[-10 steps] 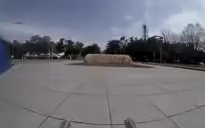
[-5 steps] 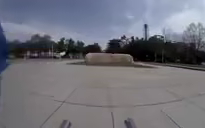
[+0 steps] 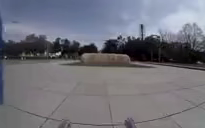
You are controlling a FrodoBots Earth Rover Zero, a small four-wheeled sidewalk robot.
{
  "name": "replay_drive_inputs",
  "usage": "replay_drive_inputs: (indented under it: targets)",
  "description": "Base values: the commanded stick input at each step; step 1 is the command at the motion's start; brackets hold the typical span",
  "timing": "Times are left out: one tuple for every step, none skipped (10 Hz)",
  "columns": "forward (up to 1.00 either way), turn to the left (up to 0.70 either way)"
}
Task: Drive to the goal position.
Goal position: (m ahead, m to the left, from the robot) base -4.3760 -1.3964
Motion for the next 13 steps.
replay_drive_inputs:
  targets:
    - [0.85,0.00]
    - [0.85,0.00]
    - [0.85,0.00]
    - [0.85,0.00]
    - [0.85,0.00]
    - [0.85,0.00]
    - [0.85,0.00]
    - [0.85,0.00]
    - [0.85,0.00]
    - [0.85,0.00]
    - [0.85,0.00]
    - [0.85,-0.18]
    - [0.85,-0.34]
